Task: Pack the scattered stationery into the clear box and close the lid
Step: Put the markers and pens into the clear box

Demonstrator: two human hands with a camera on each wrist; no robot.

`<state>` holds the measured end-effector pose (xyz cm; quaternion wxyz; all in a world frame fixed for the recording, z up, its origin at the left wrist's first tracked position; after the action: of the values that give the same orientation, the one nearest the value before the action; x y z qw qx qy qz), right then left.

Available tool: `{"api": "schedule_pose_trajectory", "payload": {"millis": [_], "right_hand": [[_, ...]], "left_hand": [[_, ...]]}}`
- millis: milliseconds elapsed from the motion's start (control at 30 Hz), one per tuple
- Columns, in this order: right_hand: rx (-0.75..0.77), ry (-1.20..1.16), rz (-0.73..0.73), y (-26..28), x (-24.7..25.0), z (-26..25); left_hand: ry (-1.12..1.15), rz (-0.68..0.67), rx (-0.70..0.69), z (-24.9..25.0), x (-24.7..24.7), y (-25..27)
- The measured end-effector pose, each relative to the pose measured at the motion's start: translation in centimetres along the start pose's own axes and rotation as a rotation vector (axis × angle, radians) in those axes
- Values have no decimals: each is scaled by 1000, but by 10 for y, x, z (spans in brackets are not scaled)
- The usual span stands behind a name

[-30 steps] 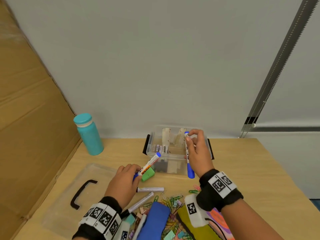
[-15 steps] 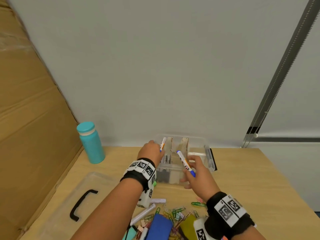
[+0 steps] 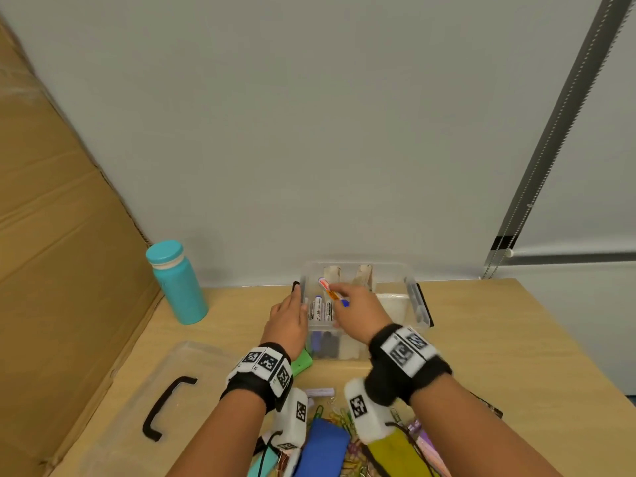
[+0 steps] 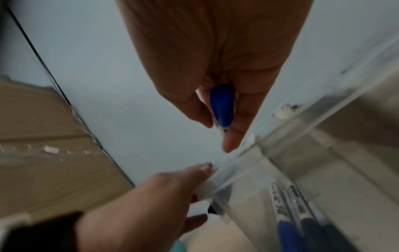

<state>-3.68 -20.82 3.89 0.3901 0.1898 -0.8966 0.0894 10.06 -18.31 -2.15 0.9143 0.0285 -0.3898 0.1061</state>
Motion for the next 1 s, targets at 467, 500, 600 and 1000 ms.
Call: {"api": "schedule_pose_trajectory", "payload": {"millis": [467,500,600,1000], "right_hand": [[223,236,145,75,17,35],[221,254,143,86,22,46],[164,282,172,110,39,88],[-454,561,-30,112,50,233]], "left_hand": [[-75,-11,0,-12,6,-4],[-16,40,1,-12,12,2],[228,297,-58,-7,35,34],[-286,-155,-11,-38,-25,76]]}}
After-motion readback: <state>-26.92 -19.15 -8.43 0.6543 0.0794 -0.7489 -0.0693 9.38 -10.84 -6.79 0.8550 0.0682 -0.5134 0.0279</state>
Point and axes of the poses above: each hand's wrist, its own y-axis away from the middle knuckle, its own x-axis out of the back of the hand, z = x × y, the point moved 6 cm from there along -y, towards the middle knuckle, and after that the axes turned 8 degrees about y, right-handed, at the moved point
